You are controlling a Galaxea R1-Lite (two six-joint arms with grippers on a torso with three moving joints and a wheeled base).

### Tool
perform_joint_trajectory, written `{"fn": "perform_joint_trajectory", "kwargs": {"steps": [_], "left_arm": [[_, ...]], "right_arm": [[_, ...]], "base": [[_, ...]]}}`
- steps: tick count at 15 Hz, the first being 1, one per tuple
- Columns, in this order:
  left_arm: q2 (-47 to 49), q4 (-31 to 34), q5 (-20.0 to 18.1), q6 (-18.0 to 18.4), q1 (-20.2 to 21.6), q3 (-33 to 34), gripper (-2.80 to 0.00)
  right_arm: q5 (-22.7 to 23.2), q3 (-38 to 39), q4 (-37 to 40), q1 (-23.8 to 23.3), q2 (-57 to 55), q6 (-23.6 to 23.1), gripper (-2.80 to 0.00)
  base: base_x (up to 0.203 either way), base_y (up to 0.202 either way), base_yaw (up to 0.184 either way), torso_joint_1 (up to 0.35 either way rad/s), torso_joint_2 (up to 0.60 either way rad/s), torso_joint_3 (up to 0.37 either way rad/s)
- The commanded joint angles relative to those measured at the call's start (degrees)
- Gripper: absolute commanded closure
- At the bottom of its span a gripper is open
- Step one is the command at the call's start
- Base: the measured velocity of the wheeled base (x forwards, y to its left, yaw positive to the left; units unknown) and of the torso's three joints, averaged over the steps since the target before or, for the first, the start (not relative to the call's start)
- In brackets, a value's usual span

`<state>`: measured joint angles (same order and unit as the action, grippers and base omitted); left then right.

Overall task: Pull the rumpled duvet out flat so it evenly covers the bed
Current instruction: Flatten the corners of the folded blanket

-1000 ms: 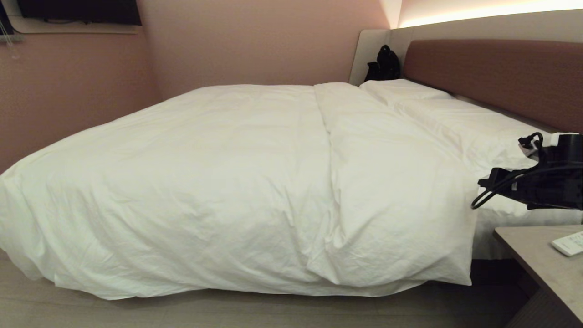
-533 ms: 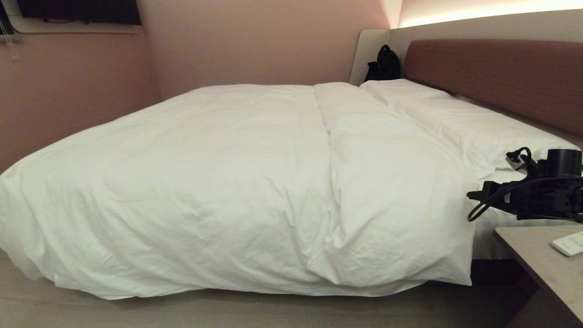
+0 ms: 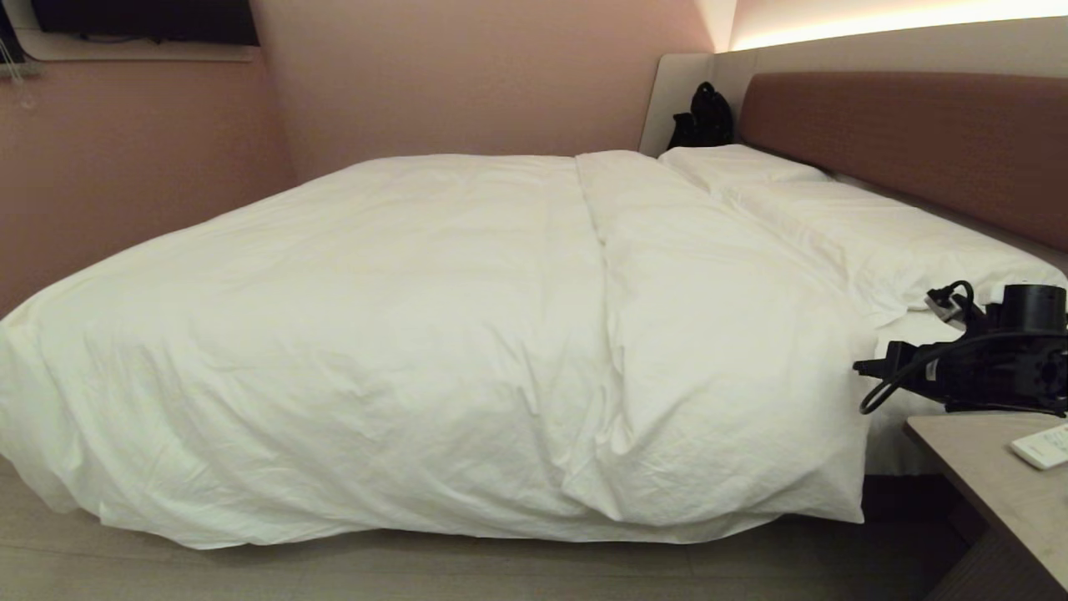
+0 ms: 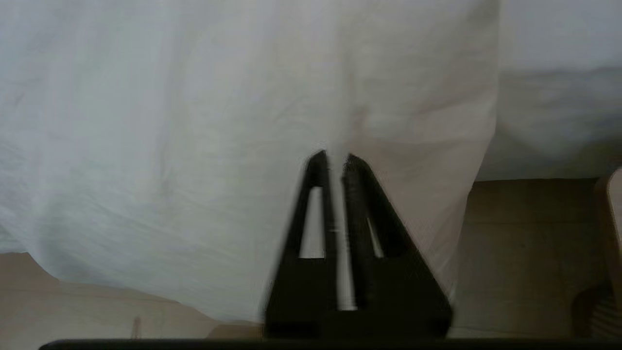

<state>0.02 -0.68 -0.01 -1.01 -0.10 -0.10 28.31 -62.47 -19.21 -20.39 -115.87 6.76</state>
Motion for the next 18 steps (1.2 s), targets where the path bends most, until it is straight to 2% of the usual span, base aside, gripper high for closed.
{"fn": "perform_joint_trajectory", "kwargs": {"steps": [1,2,6,8,10,12,16,18], "left_arm": [[-0.02,-0.02,0.01,-0.04,0.01,0.01,0.0],[-0.02,-0.02,0.01,-0.04,0.01,0.01,0.0],[-0.02,-0.02,0.01,-0.04,0.01,0.01,0.0],[-0.02,-0.02,0.01,-0.04,0.01,0.01,0.0],[-0.02,-0.02,0.01,-0.04,0.01,0.01,0.0],[-0.02,-0.02,0.01,-0.04,0.01,0.01,0.0],[-0.02,-0.02,0.01,-0.04,0.01,0.01,0.0],[-0.02,-0.02,0.01,-0.04,0.01,0.01,0.0]], "right_arm": [[0.05,0.81,-0.04,0.0,1.01,-2.03,-2.8],[-0.11,1.96,-0.04,0.0,1.9,-4.4,-2.8],[-0.34,8.76,-0.21,0.0,3.29,-21.06,-2.8],[0.0,11.06,-0.21,-0.2,2.95,-26.81,-2.8],[0.77,12.44,-0.22,-0.86,2.27,-30.61,-2.8],[4.82,13.33,-0.21,-1.53,1.55,-33.7,-2.8],[6.34,13.34,-0.38,-2.02,-0.87,-34.27,-2.8],[8.72,13.01,-0.39,-2.02,-2.33,-34.45,-2.8]], "base": [[0.0,0.0,0.0,0.0,0.0,0.0],[0.0,0.0,0.0,0.0,0.0,0.0],[0.0,0.0,0.0,0.0,0.0,0.0],[0.0,0.0,0.0,0.0,0.0,0.0],[0.0,0.0,0.0,0.0,0.0,0.0],[0.0,0.0,0.0,0.0,0.0,0.0],[0.0,0.0,0.0,0.0,0.0,0.0],[0.0,0.0,0.0,0.0,0.0,0.0]]}}
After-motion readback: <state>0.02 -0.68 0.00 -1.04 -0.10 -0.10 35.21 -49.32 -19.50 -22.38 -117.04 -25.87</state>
